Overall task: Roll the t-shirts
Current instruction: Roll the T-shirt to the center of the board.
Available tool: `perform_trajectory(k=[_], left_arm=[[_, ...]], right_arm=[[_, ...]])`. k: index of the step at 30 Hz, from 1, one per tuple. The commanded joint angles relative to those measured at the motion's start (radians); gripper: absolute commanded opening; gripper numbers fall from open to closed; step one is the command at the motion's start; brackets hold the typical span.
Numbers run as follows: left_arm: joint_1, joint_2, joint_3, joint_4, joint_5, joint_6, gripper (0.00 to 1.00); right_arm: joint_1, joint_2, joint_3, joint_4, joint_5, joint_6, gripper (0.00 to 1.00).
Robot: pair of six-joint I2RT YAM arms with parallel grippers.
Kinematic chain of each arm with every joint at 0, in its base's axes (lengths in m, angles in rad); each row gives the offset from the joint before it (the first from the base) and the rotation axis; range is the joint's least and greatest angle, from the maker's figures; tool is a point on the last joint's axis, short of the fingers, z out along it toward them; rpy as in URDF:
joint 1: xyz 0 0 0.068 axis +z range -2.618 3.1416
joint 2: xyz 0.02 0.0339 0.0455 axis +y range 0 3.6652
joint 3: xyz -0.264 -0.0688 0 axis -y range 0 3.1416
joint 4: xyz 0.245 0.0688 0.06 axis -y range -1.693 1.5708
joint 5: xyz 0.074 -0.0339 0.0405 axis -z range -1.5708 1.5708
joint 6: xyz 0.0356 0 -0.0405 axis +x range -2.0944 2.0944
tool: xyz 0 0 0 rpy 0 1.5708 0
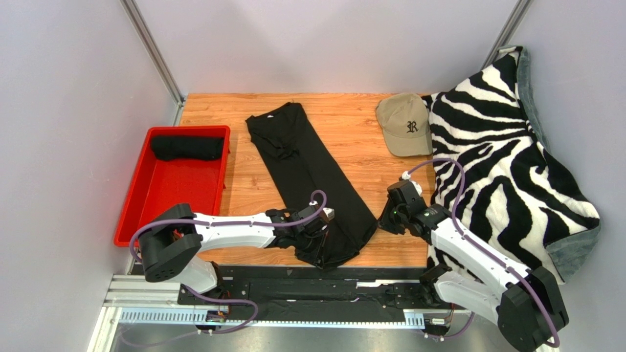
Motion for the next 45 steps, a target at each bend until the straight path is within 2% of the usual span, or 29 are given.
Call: perform_trajectory(k=[1, 17, 36, 39, 40, 43, 45], left_arm=[[0.043, -0.077, 0.014, -0.025, -0.022, -0.018, 0.0], [0.245, -0.097, -0.033, -0.009, 0.027, -0.003, 0.0], [0.383, -0.103, -0.055, -0.025, 0.096, -0.017, 0.0], [0.394, -0.132, -0.061, -0.038, 0.097, -0.019, 0.12], [0.394, -0.16, -0.064, -0.044, 0.087, -0.017, 0.25], [0.397, -0.235, -0.075, -0.081, 0.058, 0.001, 0.51], [0.397, -0.276, -0.095, -0.102, 0.029, 0.014, 0.62]], right_arm=[[0.011, 0.04, 0.082, 0.009, 0.027, -0.023, 0.1], [0.019, 0.281, 0.303, 0.07, 0.027, -0.054, 0.07], [0.019, 0.528, 0.449, 0.141, 0.007, -0.095, 0.05], [0.019, 0.55, 0.459, 0.149, 0.007, -0.098, 0.05], [0.019, 0.556, 0.466, 0.15, 0.007, -0.098, 0.05], [0.019, 0.579, 0.487, 0.15, 0.008, -0.104, 0.05], [0.017, 0.594, 0.502, 0.149, 0.005, -0.106, 0.05]])
